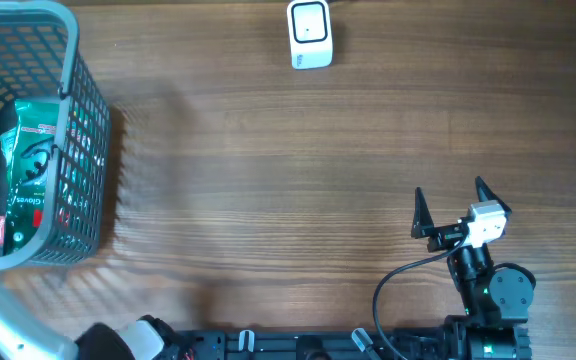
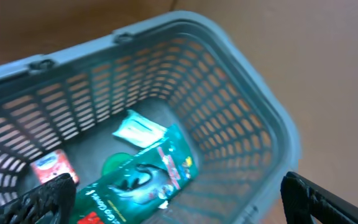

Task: Scan the item barcode
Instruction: 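Reach the left gripper into the basket and grasp the green plaster pack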

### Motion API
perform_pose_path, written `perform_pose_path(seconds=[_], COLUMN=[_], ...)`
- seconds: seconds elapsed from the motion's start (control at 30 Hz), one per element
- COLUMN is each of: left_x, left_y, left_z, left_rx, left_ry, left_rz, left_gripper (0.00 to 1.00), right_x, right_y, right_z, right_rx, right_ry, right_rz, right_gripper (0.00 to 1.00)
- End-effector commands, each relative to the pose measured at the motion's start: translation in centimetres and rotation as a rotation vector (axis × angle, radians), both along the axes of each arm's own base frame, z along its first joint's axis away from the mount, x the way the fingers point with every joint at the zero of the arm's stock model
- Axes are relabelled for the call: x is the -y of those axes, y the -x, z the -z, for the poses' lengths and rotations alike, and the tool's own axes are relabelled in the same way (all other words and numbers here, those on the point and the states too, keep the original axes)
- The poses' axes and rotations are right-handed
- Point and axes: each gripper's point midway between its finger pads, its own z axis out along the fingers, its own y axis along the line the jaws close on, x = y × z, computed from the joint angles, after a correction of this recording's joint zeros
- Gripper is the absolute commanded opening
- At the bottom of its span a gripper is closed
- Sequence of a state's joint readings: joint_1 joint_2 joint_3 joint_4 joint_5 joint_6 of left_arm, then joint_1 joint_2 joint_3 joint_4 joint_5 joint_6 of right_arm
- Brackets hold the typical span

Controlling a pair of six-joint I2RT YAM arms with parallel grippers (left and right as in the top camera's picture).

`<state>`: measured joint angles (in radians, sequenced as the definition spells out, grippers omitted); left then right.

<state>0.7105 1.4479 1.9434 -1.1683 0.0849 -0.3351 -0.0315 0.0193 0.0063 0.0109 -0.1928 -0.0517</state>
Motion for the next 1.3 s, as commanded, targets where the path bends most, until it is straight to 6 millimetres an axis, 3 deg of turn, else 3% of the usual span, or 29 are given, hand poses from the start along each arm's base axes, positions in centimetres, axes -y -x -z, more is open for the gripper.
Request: perform_pose_path(seconds=[0.0, 0.13, 0.17, 0.33, 0.5, 0.6, 0.73, 0.87, 1.07, 1.1, 1.17, 1.23, 1.27], left_x=[-2.8, -3.0, -3.2, -4.4, -5.0, -4.1, -1.9, -0.3, 2.8, 3.0, 3.2, 3.2, 3.2], left_y=[-0.2, -2.9, -3.6, -4.7, -5.3, -5.9, -7.0, -7.9, -7.3, -7.1, -6.9, -6.9, -6.9], left_z=[3.3, 8.4, 10.5, 16.8, 21.3, 23.9, 26.0, 26.8, 29.4, 29.6, 29.8, 29.7, 29.7], left_rx=[-0.056, -0.167, -0.205, -0.332, -0.395, -0.407, -0.407, -0.437, -0.502, -0.507, -0.513, -0.513, -0.515], left_ry=[0.086, 0.115, 0.136, 0.194, 0.287, 0.363, 0.415, 0.402, 0.467, 0.475, 0.485, 0.485, 0.484], left_rz=[-0.021, 0.213, 0.265, 0.36, 0.368, 0.439, 0.581, 0.657, 0.706, 0.707, 0.709, 0.708, 0.707], left_gripper=[1.0, 1.0, 1.0, 1.0, 1.0, 1.0, 1.0, 1.0, 1.0, 0.9, 0.52, 0.29, 0.24], right_x=[0.1, 0.1, 0.1, 0.1, 0.1, 0.1, 0.1, 0.1, 0.1, 0.1, 0.1, 0.1, 0.1], right_y=[0.0, 0.0, 0.0, 0.0, 0.0, 0.0, 0.0, 0.0, 0.0, 0.0, 0.0, 0.0, 0.0], right_z=[0.0, 0.0, 0.0, 0.0, 0.0, 0.0, 0.0, 0.0, 0.0, 0.0, 0.0, 0.0, 0.0], right_rx=[0.005, 0.005, 0.005, 0.005, 0.005, 0.005, 0.005, 0.005, 0.005, 0.005, 0.005, 0.005, 0.005], right_ry=[0.012, 0.013, 0.012, 0.013, 0.013, 0.013, 0.013, 0.012, 0.013, 0.013, 0.013, 0.013, 0.013], right_rz=[0.007, 0.006, 0.007, 0.007, 0.007, 0.007, 0.007, 0.007, 0.007, 0.007, 0.007, 0.007, 0.007], right_gripper=[1.0, 1.0, 1.0, 1.0, 1.0, 1.0, 1.0, 1.0, 1.0, 1.0, 1.0, 1.0, 1.0])
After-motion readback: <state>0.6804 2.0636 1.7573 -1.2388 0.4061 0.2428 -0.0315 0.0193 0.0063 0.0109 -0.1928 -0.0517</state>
